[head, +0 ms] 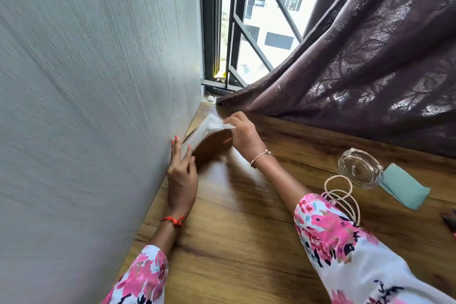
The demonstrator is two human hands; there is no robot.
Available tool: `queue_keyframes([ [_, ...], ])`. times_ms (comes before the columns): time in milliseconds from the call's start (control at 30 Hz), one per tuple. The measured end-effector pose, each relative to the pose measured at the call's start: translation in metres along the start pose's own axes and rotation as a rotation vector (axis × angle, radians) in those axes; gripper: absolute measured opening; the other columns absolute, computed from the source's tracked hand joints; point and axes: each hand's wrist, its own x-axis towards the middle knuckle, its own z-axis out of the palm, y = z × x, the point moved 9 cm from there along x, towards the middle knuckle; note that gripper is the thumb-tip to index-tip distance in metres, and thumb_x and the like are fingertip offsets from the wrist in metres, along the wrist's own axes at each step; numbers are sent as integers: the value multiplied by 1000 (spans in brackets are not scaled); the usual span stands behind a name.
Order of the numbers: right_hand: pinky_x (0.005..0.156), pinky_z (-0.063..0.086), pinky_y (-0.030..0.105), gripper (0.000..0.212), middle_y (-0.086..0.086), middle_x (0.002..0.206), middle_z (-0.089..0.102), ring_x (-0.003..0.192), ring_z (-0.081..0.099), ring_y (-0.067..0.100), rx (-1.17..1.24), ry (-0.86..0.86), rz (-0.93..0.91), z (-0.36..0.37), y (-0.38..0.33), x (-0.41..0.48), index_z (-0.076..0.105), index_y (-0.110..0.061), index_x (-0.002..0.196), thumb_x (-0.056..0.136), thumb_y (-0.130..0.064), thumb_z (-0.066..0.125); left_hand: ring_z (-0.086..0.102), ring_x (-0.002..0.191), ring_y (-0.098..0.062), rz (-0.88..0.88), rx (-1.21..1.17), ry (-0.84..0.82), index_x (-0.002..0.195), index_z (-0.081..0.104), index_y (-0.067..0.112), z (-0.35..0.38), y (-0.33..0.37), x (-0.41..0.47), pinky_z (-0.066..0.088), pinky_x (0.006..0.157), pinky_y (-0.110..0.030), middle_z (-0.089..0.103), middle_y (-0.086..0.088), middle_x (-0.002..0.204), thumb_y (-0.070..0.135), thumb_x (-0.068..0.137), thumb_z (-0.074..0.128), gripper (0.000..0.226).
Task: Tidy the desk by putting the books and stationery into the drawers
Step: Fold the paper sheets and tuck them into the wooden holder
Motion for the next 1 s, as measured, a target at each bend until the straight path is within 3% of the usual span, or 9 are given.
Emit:
queue_keyframes([
  [133, 64, 35, -6, 22, 23, 93, 58, 72, 58, 21, 60, 28, 16, -3, 0, -11, 62, 8, 91, 77, 18, 48, 34, 131, -26, 1, -34, -2, 113, 61, -6, -1, 2, -3, 19, 106, -5, 32, -22, 144, -13, 81, 56, 33],
  [300, 61, 36, -2, 18, 19, 87, 61, 66, 54, 13, 75, 64, 20, -10, 3, -20, 64, 5, 85, 75, 14, 53, 37, 131, -31, 7, -41, -16, 109, 63, -4, 1, 2, 2, 20, 105, -3, 33, -22, 144, -17, 81, 53, 32],
  [400, 60, 36, -5, 18, 19, 85, 61, 69, 59, 20, 76, 97, 33, -15, 7, -26, 65, 5, 84, 74, 14, 54, 37, 129, -29, 28, -43, -25, 109, 63, -4, 3, 5, 3, 19, 103, -1, 36, -24, 142, -19, 80, 52, 34],
  [500, 68, 41, 5, 20, 18, 85, 63, 76, 63, 28, 74, 118, 25, -20, 9, -31, 66, 4, 86, 72, 13, 57, 41, 127, -34, 38, -49, -28, 111, 62, -5, 5, 9, 3, 19, 103, -1, 39, -25, 139, -18, 80, 54, 35],
  [567, 74, 40, 13, 23, 17, 89, 64, 81, 63, 28, 56, 123, 6, -25, 10, -36, 66, 3, 91, 71, 11, 57, 40, 128, -33, 36, -57, -16, 118, 57, -6, 5, 12, 2, 20, 105, -7, 40, -24, 139, -16, 79, 57, 40],
  [700, 73, 42, 16, 22, 15, 86, 65, 79, 62, 25, 22, 178, 37, -56, 27, -53, 67, 1, 86, 70, 12, 58, 24, 137, -30, 125, -48, -21, 133, 42, -2, 12, 34, -6, 21, 112, -31, 35, -20, 144, -3, 83, 57, 52],
  [833, 80, 48, 27, 19, 12, 89, 66, 83, 62, 24, -35, 360, 269, -117, 80, -94, 69, -3, 85, 75, 6, 57, 20, 139, -31, 359, -136, -141, 136, 35, 2, 40, 89, -25, 20, 114, -45, 34, -19, 145, 11, 87, 49, 52],
  [900, 82, 51, 36, 18, 13, 94, 66, 87, 62, 27, -92, 447, 409, -147, 108, -120, 69, -5, 88, 77, 3, 57, 22, 139, -30, 458, -190, -263, 135, 37, 2, 65, 118, -38, 20, 114, -41, 34, -18, 144, 13, 88, 48, 50],
  [1000, 84, 47, 34, 19, 17, 102, 65, 95, 62, 32, -164, 514, 606, -188, 140, -157, 68, -5, 95, 79, -2, 58, 22, 139, -24, 462, -269, -514, 138, 35, 2, 111, 151, -53, 17, 115, -29, 28, -11, 147, 24, 88, 44, 55],
])
